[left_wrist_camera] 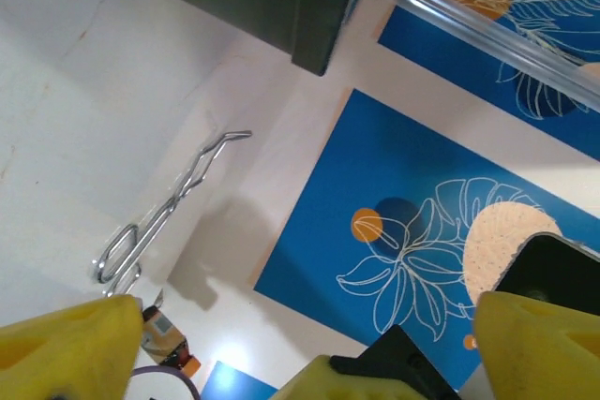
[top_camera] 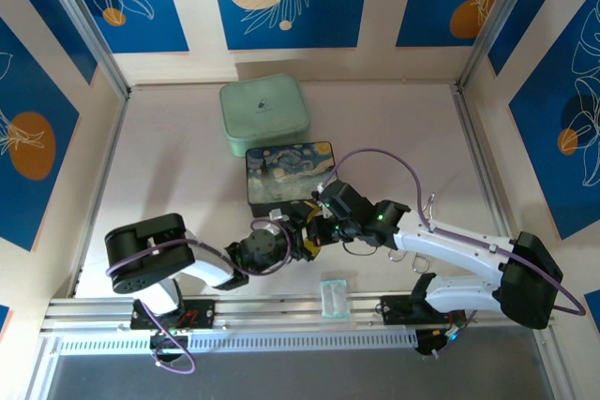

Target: Unlock a padlock with a key

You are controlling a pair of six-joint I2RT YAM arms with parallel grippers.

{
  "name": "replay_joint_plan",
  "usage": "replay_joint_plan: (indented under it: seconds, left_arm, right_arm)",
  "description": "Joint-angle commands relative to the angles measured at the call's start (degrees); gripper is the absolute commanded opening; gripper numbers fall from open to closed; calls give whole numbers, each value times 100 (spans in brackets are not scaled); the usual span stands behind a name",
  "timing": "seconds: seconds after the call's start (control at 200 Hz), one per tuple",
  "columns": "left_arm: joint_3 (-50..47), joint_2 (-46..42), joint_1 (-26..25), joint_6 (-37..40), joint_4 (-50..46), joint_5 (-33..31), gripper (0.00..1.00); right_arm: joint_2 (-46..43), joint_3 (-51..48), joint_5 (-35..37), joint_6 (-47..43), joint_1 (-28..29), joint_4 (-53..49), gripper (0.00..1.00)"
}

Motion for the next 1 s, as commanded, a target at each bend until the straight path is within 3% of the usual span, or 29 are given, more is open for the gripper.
replay_joint_plan:
  seconds: [0.0,0.325,0.47,0.69,0.87,0.996]
  left_arm:
    - [-170,-29,-60,-94,325,-262,81]
    - [-207,-36,-63,-146,-110,-158,56]
    - [-277,-90,-59,-133,-199,-226,36]
    - [-226,-904,-42,67,-1642,-303,22]
    - [-346,-1413,52,284,-2201,-376,4]
    - [-351,-1841,132,572,-2585,-397,0]
  right_arm:
    - [-94,-82,-75,111,49,171,2]
    - [-391,-228,57,201,6,59,2]
    - [-399,-224,78,184,-10,-13,2]
    - [-395,-212,78,114,-117,-31,2]
    - [-348,-234,14,96,-159,23,2]
    - [-348,-270,-86,62,-180,148,2]
